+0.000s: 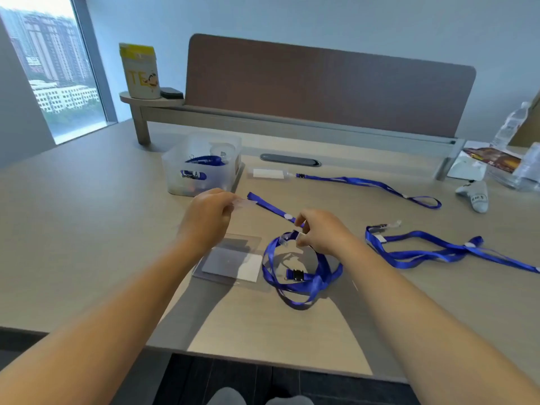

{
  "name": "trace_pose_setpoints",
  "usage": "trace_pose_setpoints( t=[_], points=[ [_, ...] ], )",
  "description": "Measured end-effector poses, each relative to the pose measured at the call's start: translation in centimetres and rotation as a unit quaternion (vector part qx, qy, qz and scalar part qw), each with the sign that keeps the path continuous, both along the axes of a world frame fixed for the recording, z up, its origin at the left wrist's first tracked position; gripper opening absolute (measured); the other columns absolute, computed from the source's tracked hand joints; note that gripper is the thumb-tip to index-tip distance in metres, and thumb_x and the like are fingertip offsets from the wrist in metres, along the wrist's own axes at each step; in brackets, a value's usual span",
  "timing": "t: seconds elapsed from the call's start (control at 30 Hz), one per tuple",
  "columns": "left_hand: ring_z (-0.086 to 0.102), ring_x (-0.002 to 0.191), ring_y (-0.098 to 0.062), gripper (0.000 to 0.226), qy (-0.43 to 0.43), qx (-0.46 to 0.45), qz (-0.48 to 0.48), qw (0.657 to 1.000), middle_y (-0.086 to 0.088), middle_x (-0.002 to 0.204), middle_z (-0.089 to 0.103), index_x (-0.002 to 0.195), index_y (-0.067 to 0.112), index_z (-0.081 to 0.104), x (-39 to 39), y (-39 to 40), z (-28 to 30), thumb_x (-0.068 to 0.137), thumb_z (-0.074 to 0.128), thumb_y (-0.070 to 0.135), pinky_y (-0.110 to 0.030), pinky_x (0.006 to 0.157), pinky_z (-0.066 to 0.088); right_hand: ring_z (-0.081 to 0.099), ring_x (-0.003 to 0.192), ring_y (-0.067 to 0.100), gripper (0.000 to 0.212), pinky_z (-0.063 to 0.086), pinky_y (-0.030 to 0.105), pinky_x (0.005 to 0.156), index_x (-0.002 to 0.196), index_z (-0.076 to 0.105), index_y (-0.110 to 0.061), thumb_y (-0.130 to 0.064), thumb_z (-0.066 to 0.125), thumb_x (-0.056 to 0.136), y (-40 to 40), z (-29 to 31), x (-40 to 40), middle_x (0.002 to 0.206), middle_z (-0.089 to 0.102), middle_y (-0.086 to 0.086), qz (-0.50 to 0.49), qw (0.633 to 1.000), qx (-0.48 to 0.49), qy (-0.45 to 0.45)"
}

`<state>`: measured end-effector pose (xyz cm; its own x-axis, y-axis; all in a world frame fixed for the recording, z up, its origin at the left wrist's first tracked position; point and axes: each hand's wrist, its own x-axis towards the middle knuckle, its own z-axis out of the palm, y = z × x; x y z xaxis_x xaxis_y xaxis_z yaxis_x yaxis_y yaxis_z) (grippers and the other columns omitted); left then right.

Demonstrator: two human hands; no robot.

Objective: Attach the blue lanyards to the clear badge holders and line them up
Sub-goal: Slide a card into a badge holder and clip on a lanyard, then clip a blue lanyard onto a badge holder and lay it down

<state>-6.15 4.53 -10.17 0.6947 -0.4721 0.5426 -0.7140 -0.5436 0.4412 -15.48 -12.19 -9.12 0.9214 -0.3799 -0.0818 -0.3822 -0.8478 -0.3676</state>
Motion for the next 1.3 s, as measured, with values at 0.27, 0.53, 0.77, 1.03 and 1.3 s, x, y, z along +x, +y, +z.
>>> trace_pose_setpoints(
  t=[0.27,0.53,0.77,1.03,1.3],
  points=[
    [0.052,0.09,-0.022,0.024,0.13,-0.125,0.075,0.981,-0.015,0.112,0.066,0.107,0.007,0.065,4.4,1.7,3.0,0.09,0.048,0.01,-0.027,0.08,0.04,0.046,0.052,0.014,0.026,0.037,0.021,0.049,0.062,0.049,-0.01,-0.005,0.056,0.086,0.6,5.3,6.1,0.063,0.052,0.007,-0.036,0.968,0.231,-0.096],
    [0.047,0.091,-0.018,0.026,0.195,-0.181,0.129,0.955,-0.014,0.12,0.061,0.112,0.005,0.061,11.0,4.6,4.1,0.09,0.047,0.008,-0.027,0.08,0.037,0.052,0.048,0.015,0.027,0.05,0.016,0.038,0.06,0.05,-0.008,-0.001,0.054,0.085,2.3,6.4,18.1,0.06,0.054,0.011,-0.143,0.88,0.386,-0.237],
    [0.049,0.091,-0.017,0.026,0.199,-0.205,0.141,0.948,-0.012,0.118,0.063,0.112,0.007,0.062,15.9,5.9,3.5,0.089,0.049,0.008,-0.028,0.085,0.042,0.057,0.052,0.014,0.03,0.056,0.028,0.065,0.061,0.047,-0.012,-0.007,0.054,0.089,3.6,6.5,26.8,0.065,0.056,0.005,-0.136,0.855,0.393,-0.31],
    [0.049,0.091,-0.016,0.026,0.198,-0.209,0.139,0.948,-0.012,0.119,0.063,0.112,0.006,0.062,16.9,6.2,2.5,0.088,0.05,0.008,-0.027,0.081,0.04,0.048,0.08,0.029,0.016,0.038,0.031,0.063,0.079,0.049,-0.006,-0.016,0.059,0.086,3.7,2.6,29.2,0.087,0.051,0.011,-0.081,0.991,0.017,-0.103],
    [0.045,0.088,-0.015,0.026,0.183,-0.192,0.118,0.957,-0.006,0.11,0.06,0.112,0.006,0.061,14.3,5.4,3.6,0.09,0.048,0.01,-0.025,0.079,0.04,0.058,0.103,0.03,0.036,0.048,0.04,0.09,0.105,0.065,-0.007,-0.037,0.058,0.086,3.5,3.7,24.8,0.109,0.067,0.011,-0.032,0.996,-0.014,-0.082]
  ],
)
